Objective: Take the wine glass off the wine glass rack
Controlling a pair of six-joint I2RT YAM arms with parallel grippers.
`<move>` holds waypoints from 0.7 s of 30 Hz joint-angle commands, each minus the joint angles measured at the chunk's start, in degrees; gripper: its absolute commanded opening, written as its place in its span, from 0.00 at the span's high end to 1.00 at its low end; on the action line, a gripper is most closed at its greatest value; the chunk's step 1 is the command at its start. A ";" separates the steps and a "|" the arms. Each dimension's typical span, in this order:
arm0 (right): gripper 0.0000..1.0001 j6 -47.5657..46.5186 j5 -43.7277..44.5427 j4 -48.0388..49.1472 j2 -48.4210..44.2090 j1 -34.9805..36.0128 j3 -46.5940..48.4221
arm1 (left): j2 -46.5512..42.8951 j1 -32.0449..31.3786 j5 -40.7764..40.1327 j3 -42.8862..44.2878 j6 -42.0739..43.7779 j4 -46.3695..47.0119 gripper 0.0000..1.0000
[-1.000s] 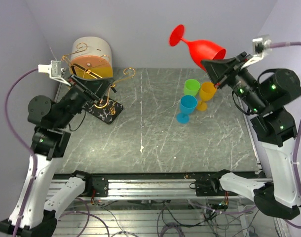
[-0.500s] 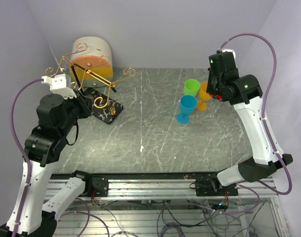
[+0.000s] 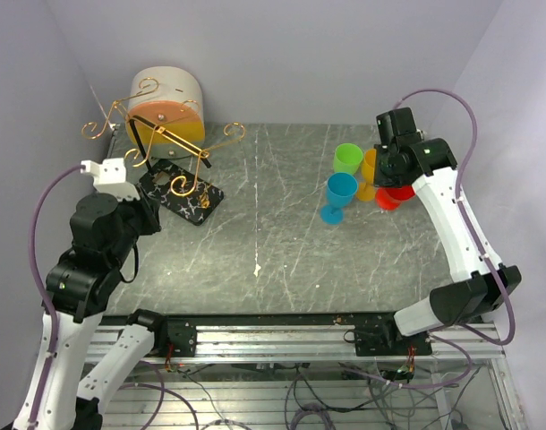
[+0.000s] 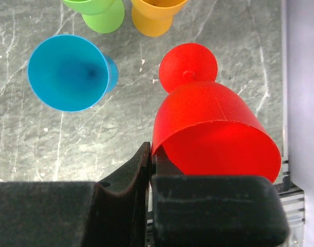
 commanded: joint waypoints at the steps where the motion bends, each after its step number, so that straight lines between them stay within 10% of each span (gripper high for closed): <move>1: 1.00 -2.55 -9.35 8.65 0.50 -4.08 -3.72 | -3.95 -0.20 -0.63 -2.85 0.95 2.79 0.74; 21: 1.00 -1.98 -16.38 15.21 10.27 -6.49 -8.74 | -11.29 -0.25 -2.08 -14.26 -0.54 8.23 0.74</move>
